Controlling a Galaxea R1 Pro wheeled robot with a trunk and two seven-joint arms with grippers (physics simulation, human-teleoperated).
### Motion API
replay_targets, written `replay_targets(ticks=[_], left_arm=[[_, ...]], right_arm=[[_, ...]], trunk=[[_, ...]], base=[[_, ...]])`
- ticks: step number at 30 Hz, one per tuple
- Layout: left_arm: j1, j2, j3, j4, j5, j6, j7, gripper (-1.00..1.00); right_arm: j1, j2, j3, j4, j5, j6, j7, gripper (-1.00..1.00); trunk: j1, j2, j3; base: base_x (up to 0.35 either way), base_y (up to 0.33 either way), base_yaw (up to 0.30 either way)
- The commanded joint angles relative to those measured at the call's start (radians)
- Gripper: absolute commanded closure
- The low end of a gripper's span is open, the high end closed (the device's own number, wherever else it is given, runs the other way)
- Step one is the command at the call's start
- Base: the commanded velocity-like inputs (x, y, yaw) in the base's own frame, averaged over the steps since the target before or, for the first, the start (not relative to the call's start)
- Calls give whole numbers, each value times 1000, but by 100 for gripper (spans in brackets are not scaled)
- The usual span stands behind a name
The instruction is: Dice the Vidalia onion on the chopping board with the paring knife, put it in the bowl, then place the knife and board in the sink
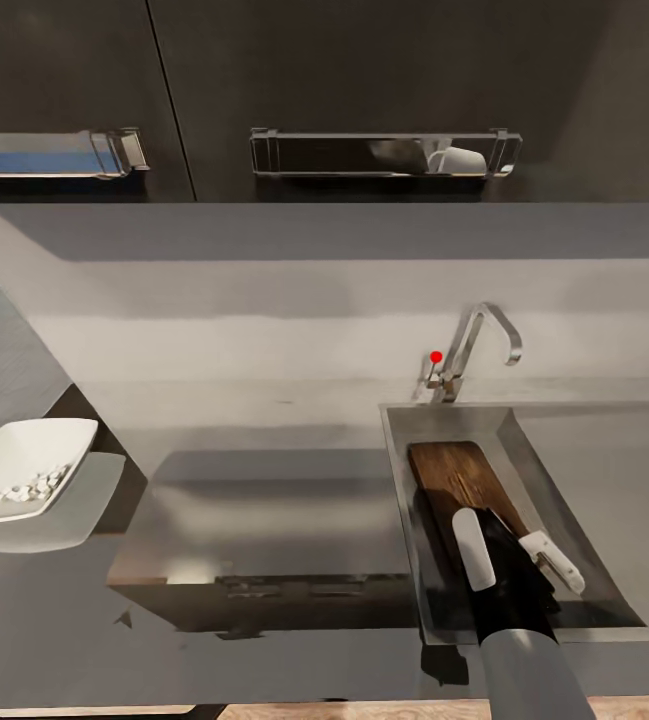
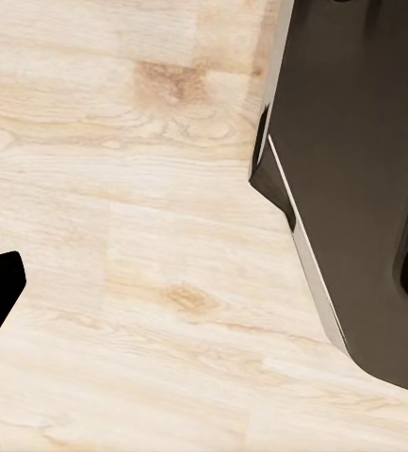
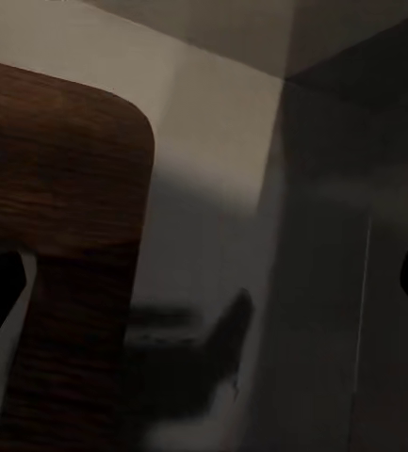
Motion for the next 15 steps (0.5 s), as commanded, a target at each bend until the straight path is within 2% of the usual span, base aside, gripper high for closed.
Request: replay_targets(ticks=[1,5,8,11,13,15], left_arm=[[0,1,-9,-2,3,-1,8,-100],[0,1,-8,-2,3,-1,8,-100],[0,1,-8,-2,3,-1,8,-100],[0,1,-8,-2,3,-1,8,-100],[0,1,-8,-2,3,-1,8,-100],[0,1,-8,-2,3,-1,8,-100]], right_arm=[[-1,1,-2,-3,-2,10,-3,-100],[-1,1,1,-47,-4,13,-4,-100],[-1,1,7,-172,-5,29,-7,-100],[-1,1,17,-293,-6,108,-8,-100],[0,1,45,-362,-7,190,-7,-100],[-1,1,118,-419,-7,255,-6,-100]], trunk=[[1,-2,-2],[1,-2,-2],[1,-2,-2],[1,-2,-2],[1,-2,-2],[1,-2,-2]], base=[[0,0,0],[0,0,0],[0,0,0],[0,0,0],[-11,0,0],[-115,0,0]])
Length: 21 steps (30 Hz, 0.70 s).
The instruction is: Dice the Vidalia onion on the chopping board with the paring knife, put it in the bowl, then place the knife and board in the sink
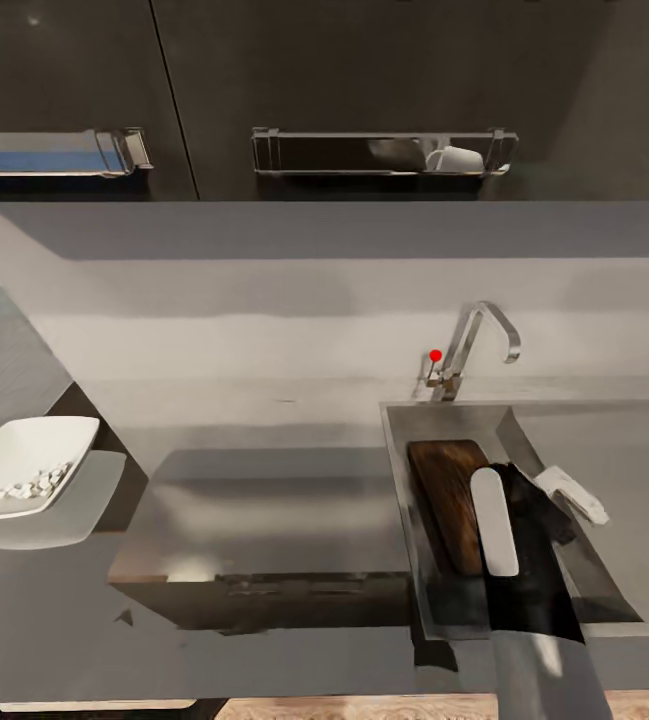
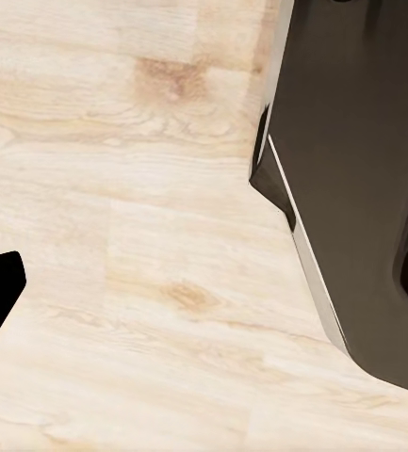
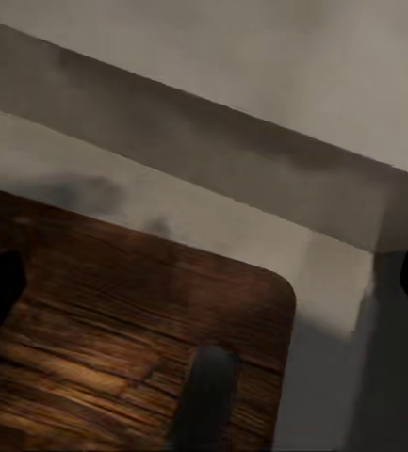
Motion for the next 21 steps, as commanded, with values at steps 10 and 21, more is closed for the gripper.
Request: replay_targets(ticks=[10,21], left_arm=[[0,1,-8,-3,3,-1,8,-100],[0,1,-9,-3,3,-1,8,-100]], right_arm=[[0,1,345,-35,-2,52,84,-100],[97,-225,632,-120,4,-79,314,-100]], trunk=[[0,-2,-2],[0,-2,-2]], base=[[-251,0,0],[-299,0,0]])
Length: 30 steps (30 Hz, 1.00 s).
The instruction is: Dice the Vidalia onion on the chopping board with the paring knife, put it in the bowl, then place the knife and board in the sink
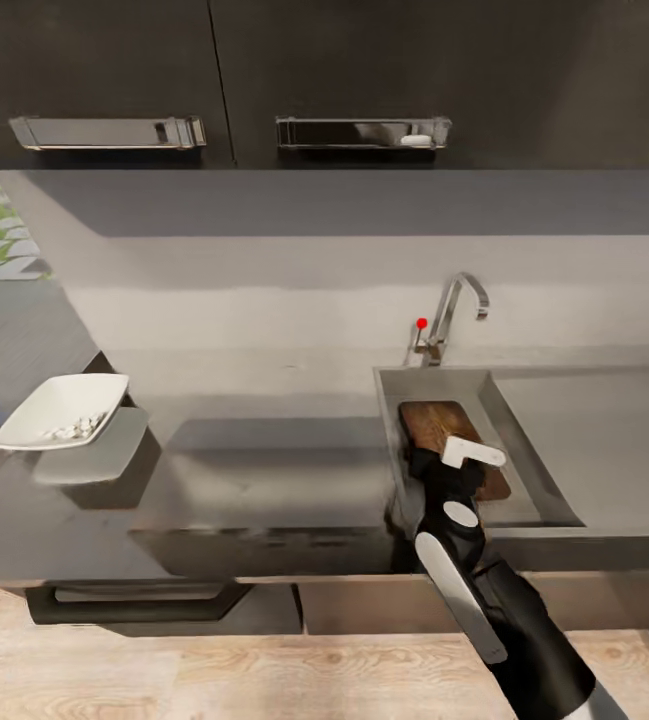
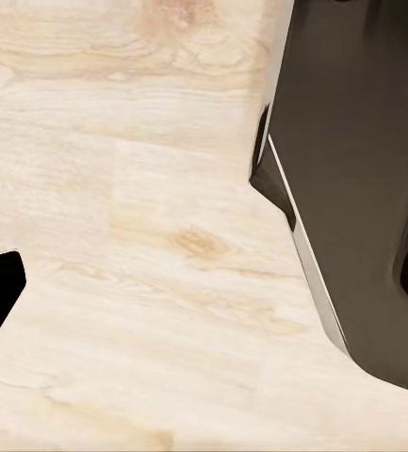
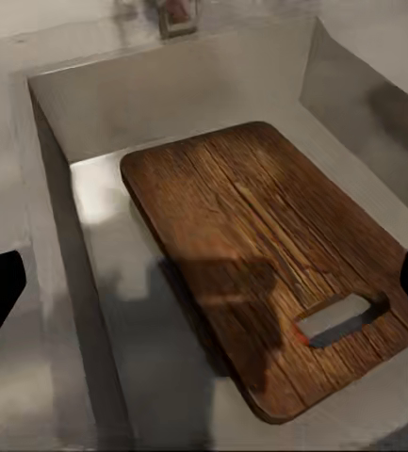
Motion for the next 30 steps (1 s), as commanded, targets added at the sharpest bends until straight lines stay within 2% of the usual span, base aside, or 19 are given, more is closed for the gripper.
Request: replay_targets(ticks=[1,2,3,6,10,11,12,15,17,20,27,29,30], left_arm=[[0,1,-9,-2,3,-1,8,-100],[0,1,-9,-2,3,-1,8,-100],[0,1,-9,-2,3,-1,8,-100],[0,1,-9,-2,3,-1,8,-100],[0,1,-9,-2,3,-1,8,-100],[0,1,-9,-2,3,-1,8,-100],[0,1,-9,-2,3,-1,8,-100],[0,1,-9,-2,3,-1,8,-100],[0,1,-9,-2,3,-1,8,-100],[0,1,-9,-2,3,-1,8,-100],[0,1,-9,-2,3,-1,8,-100],[0,1,-9,-3,3,-1,8,-100],[0,1,-9,-5,3,-2,8,-100]], right_arm=[[12,-23,32,-3,-5,-38,-8,-100],[30,-56,73,-4,-4,-93,-13,-100],[41,-76,97,-4,-4,-121,-17,-100],[68,-125,157,-5,-6,-201,-40,-100],[81,-168,263,-5,-10,-295,-101,-100],[83,-184,313,-5,-11,-326,-138,-100],[84,-194,346,-4,-11,-350,-163,-100],[86,-218,444,0,-14,-437,-235,-100],[86,-224,486,3,-21,-459,-259,-100],[86,-236,516,6,-33,-471,-272,-100],[87,-245,528,21,-38,-490,-275,-100],[87,-245,535,63,-40,-500,-268,-100],[87,-242,559,141,-45,-515,-247,-100]], trunk=[[0,-2,-2],[0,-2,-2],[0,-2,-2],[0,-2,-2],[0,-2,-2],[0,-2,-2],[0,-2,-2],[0,-2,-2],[0,-2,-2],[0,-2,-2],[0,-2,-2],[0,-2,-2],[0,-2,-2]], base=[[-302,0,0],[-302,0,0],[-302,0,0],[-302,0,0],[-302,0,0],[-301,0,0],[-302,0,0],[-302,0,0],[-302,0,0],[-302,0,0],[-292,0,0],[-149,0,0],[-48,0,0]])
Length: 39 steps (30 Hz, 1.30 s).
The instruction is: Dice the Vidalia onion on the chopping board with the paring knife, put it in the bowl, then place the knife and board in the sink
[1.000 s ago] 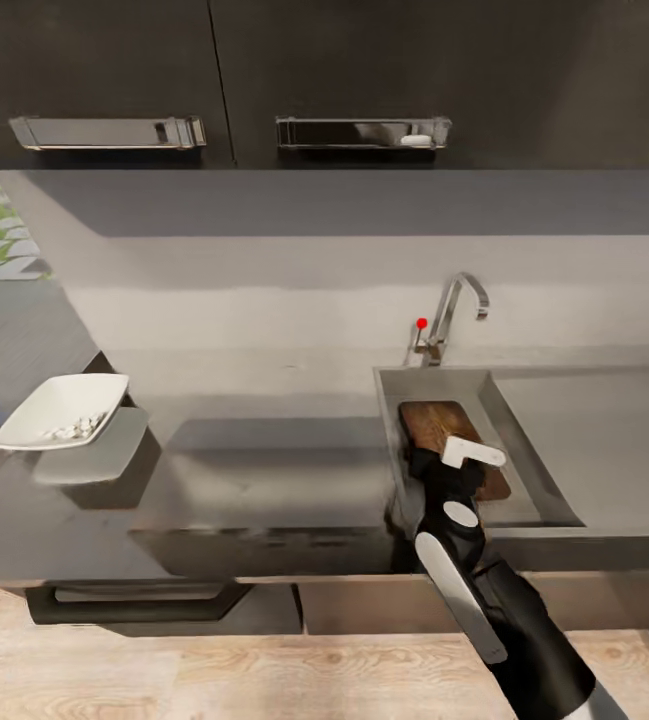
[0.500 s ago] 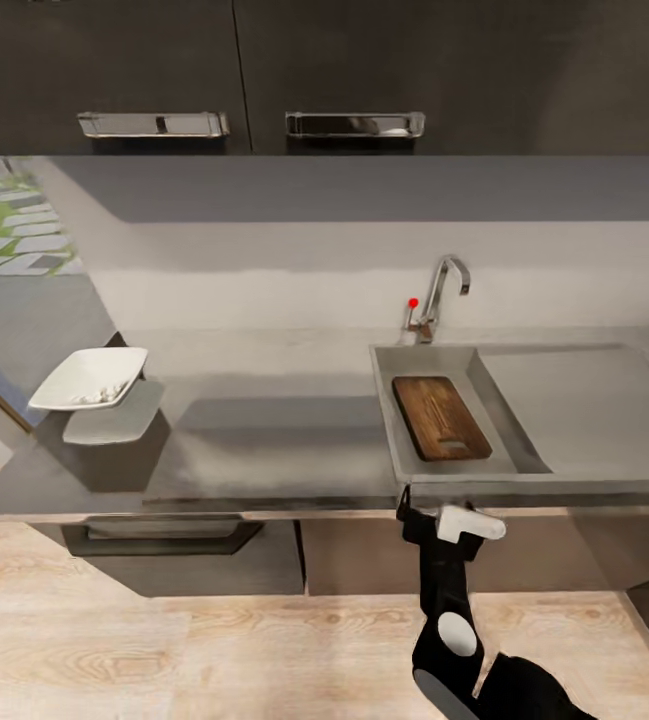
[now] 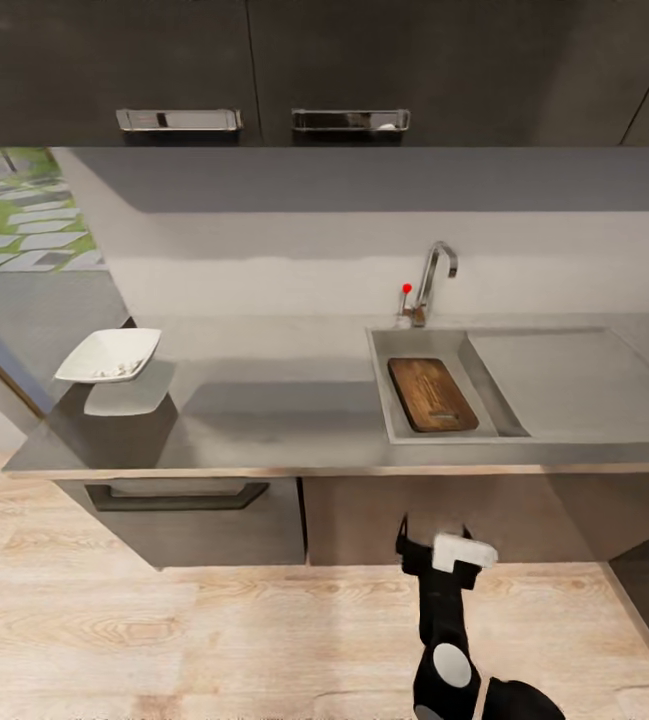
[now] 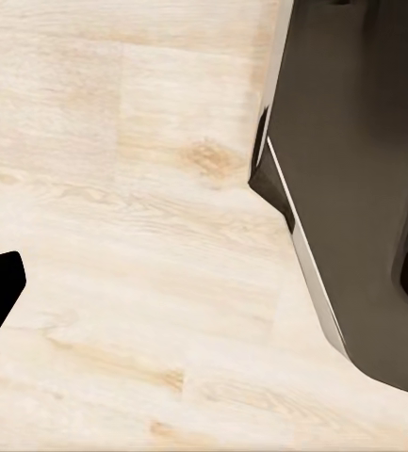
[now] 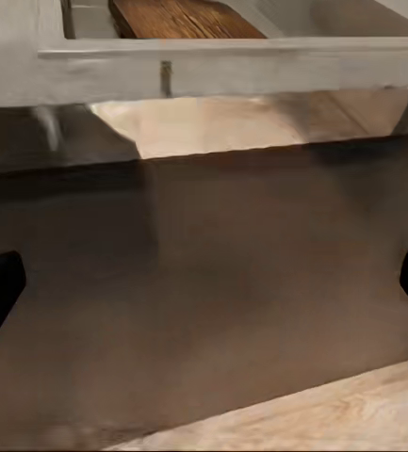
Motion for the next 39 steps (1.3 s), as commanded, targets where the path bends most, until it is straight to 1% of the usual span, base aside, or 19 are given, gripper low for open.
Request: replay_targets(ticks=[1,3,6,7,8,11,14,16,17,20,22,24,27,28,29,31,33,35,39], left_arm=[[1,1,-9,-4,3,-1,8,-100],[1,1,-9,-6,3,-1,8,-100],[-13,1,-9,-7,3,0,9,-100],[-31,1,-9,-4,3,1,10,-100],[-42,1,-9,-3,3,2,11,-100],[-66,2,-9,-2,3,3,11,-100],[-85,2,-9,-2,3,7,11,-100],[-94,2,-9,-2,3,19,12,-100],[-96,2,-9,-2,3,22,12,-100],[-106,2,-9,-3,3,35,12,-100],[-108,2,-9,-3,3,38,12,-100],[-109,2,-9,-3,3,39,13,-100],[-110,2,-9,-3,3,39,12,-100],[-110,2,-9,-3,3,40,12,-100],[-110,2,-9,-3,3,39,12,-100],[-110,3,-9,-2,3,38,12,-100],[-110,4,-10,-2,3,38,12,-100],[-110,6,-10,-1,3,38,12,-100],[-110,7,-10,15,3,37,12,-100]], right_arm=[[-2,2,21,56,-13,-28,20,-100],[-2,8,46,178,-42,-81,93,-100],[-1,30,59,390,-108,-155,256,-100],[-1,57,61,509,-138,-180,353,-100],[-1,80,62,596,-151,-197,419,-100],[-1,158,61,882,-171,-261,615,-100],[-1,238,59,1140,-177,-336,775,-100],[-1,271,59,1263,-179,-371,858,-100],[0,276,59,1286,-179,-376,877,-100],[19,290,59,1376,-179,-392,1000,-100],[48,293,58,1410,-179,-395,1066,-100],[93,291,57,1424,-179,-397,1099,-100],[141,289,55,1431,-196,-398,1115,-100],[149,289,55,1432,-216,-398,1117,-100],[155,288,54,1433,-263,-398,1120,-100],[159,288,55,1434,-324,-397,1121,-100],[161,288,55,1434,-357,-397,1122,-100],[161,291,55,1434,-378,-397,1122,-100],[162,297,57,1431,-392,-400,1124,-100]], trunk=[[0,-2,-2],[0,-2,-2],[0,-2,-2],[0,-2,-2],[0,-2,-2],[0,-2,-2],[0,-2,-2],[0,-2,-2],[0,-2,-2],[0,-2,-2],[0,-2,-2],[0,-2,-2],[0,-2,-2],[0,-2,-2],[0,-2,-1],[0,-2,1],[0,-2,3],[0,-2,6],[0,-2,9]], base=[[-31,0,0],[-16,0,0],[-5,0,0],[-2,0,0],[-1,0,0],[0,0,0],[0,0,0],[0,0,0],[0,0,0],[0,0,0],[0,0,0],[0,0,0],[0,0,0],[0,0,0],[0,0,-35],[0,0,-73],[0,0,-94],[0,0,-123],[0,0,-187]])
